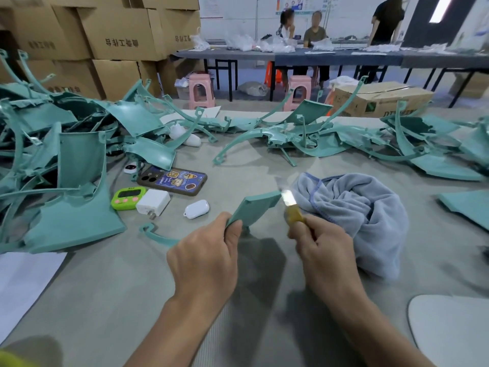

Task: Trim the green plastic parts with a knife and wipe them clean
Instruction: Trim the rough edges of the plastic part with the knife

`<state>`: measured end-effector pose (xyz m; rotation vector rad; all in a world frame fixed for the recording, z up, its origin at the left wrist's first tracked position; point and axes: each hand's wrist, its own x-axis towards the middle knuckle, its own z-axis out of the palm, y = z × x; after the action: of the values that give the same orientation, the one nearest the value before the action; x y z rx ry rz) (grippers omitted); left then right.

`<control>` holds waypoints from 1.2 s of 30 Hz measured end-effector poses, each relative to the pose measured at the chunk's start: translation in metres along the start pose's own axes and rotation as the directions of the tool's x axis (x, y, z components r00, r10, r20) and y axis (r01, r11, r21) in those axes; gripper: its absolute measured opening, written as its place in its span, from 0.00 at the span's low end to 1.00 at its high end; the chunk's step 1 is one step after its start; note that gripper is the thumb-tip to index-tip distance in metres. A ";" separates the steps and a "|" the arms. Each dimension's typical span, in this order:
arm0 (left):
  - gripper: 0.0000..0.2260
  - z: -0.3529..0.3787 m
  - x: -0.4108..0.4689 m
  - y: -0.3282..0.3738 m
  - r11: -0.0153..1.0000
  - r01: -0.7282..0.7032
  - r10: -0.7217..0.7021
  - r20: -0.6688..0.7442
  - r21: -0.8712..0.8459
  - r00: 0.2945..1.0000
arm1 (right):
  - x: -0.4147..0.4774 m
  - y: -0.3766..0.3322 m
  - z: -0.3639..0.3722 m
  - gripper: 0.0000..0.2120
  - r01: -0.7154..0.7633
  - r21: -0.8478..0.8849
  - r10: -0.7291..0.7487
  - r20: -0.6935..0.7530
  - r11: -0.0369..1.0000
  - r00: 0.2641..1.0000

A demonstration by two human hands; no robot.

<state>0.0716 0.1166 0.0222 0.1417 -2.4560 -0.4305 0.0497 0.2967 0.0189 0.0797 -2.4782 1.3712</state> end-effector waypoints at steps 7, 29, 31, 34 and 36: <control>0.11 -0.005 -0.005 0.002 1.000 0.016 -0.019 -0.093 -0.024 0.996 | 0.008 0.004 -0.002 0.19 -0.238 -0.142 0.226 -0.093 0.961 0.970; 0.28 0.001 0.013 -0.008 0.517 0.417 -0.347 0.262 -0.747 0.900 | 0.003 -0.005 -0.017 0.07 -0.560 0.765 0.351 0.453 0.320 0.819; 0.17 0.007 0.015 0.003 -0.023 0.645 -0.197 0.636 -0.764 0.746 | 0.000 -0.008 -0.013 0.06 -0.565 0.761 0.362 0.453 0.318 0.814; 0.18 0.005 0.007 0.013 -0.190 0.690 0.034 0.698 -0.698 0.716 | -0.005 -0.011 -0.005 0.10 -0.605 0.656 0.419 0.444 0.450 0.792; 0.23 0.005 0.009 0.010 -0.223 0.658 0.104 0.653 -0.720 0.750 | -0.006 -0.011 -0.005 0.14 -0.608 0.524 0.428 0.432 0.597 0.794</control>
<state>0.0615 0.1257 0.0268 -0.0631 -1.5566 -2.8631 0.0583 0.2941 0.0286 -0.3886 -2.1561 2.5973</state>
